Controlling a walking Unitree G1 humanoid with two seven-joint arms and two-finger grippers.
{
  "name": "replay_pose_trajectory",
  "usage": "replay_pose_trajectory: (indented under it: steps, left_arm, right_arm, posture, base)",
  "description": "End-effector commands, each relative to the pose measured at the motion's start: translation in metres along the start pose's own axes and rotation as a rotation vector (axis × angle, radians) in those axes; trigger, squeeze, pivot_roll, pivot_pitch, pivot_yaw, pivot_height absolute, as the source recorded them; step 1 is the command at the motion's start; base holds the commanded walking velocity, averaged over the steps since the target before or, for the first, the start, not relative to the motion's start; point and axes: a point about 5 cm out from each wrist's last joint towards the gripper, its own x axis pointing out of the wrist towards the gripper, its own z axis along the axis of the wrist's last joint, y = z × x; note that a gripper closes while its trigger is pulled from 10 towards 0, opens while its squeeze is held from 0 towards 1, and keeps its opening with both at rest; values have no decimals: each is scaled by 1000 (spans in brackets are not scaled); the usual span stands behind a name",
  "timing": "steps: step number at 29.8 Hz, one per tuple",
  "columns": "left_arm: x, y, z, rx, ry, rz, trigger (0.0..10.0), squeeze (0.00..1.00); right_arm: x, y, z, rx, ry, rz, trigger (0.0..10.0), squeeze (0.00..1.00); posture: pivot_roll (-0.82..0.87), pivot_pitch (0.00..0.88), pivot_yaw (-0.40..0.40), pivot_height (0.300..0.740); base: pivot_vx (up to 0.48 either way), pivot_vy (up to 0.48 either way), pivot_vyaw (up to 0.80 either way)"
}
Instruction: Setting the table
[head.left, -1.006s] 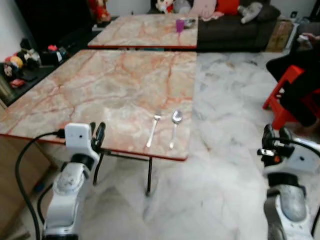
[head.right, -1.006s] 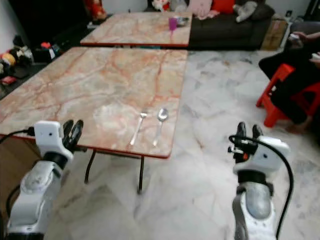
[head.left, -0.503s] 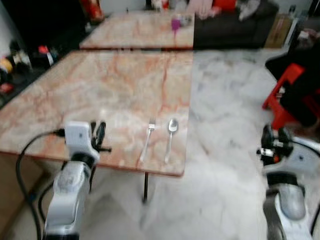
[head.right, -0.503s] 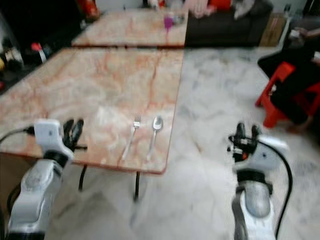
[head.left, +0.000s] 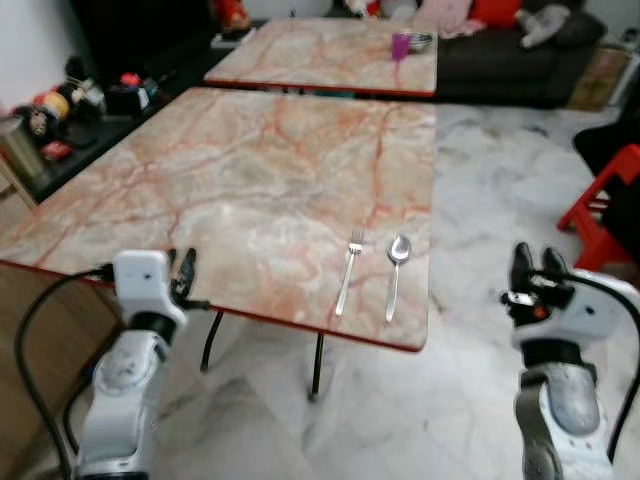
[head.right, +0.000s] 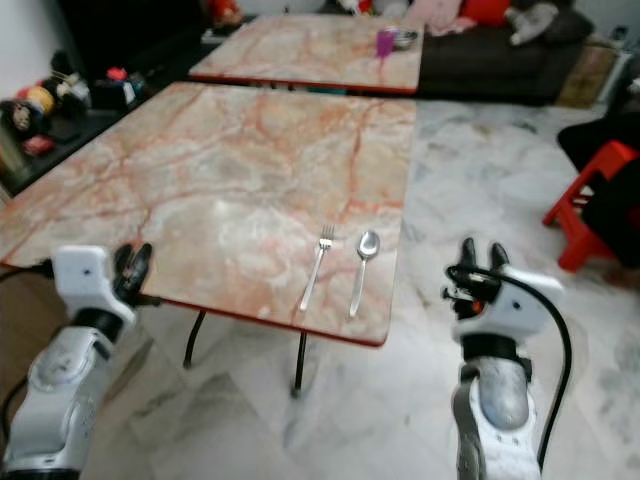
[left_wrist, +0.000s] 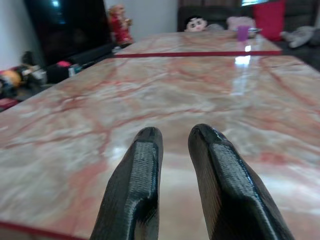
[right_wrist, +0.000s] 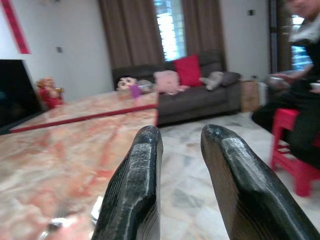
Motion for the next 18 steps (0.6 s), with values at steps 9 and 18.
replay_pose_trajectory:
  steps: [9,18]
  left_arm:
    - [2,-6,2,-18,-6,-24,10000,0]
    - [2,-7,2,-16,-7,-26,10000,0]
  right_arm:
    - [1,-4,2,-15,-12,-11,10000,0]
    - [1,-4,2,-15,-12,-9,10000,0]
  posture:
    - [47,66,51,740]
    - [50,69,49,740]
  base:
    - [0,385,0]
    - [0,226,0]
